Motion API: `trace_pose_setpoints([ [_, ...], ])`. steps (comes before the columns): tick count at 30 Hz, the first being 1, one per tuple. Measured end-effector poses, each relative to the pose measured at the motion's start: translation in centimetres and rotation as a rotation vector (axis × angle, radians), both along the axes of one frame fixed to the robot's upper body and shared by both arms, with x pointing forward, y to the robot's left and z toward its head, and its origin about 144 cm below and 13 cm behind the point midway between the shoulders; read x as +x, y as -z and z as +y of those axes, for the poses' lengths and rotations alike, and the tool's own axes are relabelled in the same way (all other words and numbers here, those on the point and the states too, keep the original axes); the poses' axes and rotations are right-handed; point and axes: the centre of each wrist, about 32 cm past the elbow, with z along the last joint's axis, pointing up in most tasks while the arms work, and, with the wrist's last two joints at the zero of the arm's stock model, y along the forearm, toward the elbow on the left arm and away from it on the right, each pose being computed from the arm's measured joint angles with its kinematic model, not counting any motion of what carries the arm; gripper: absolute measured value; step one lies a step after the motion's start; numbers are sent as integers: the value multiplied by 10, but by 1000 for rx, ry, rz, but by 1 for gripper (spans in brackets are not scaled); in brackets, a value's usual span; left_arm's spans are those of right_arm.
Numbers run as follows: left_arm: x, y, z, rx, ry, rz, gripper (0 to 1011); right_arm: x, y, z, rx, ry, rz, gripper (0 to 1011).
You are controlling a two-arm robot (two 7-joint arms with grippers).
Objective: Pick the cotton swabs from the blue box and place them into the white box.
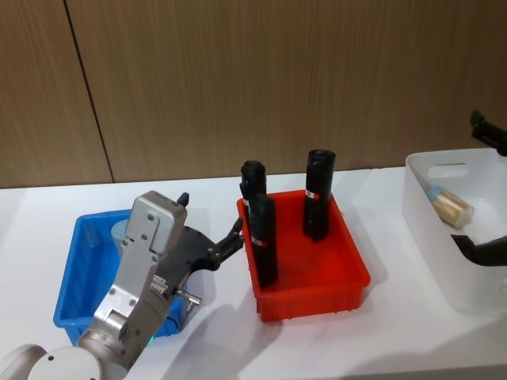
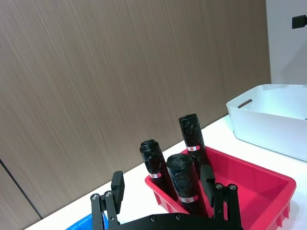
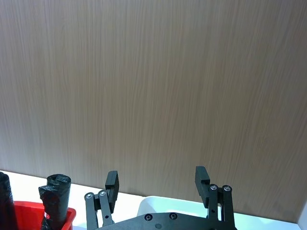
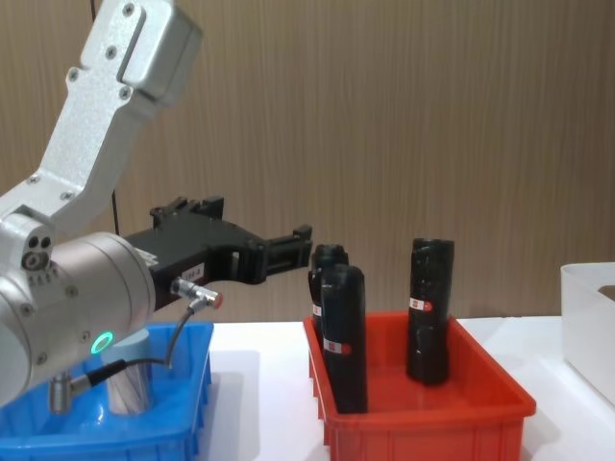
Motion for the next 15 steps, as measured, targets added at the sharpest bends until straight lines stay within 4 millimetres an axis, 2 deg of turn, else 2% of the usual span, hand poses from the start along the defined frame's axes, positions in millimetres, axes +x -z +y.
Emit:
trace_pose_setpoints([
  [15,0,0,0,0,0,0,1004,0,0,0,0,0,0,1002],
])
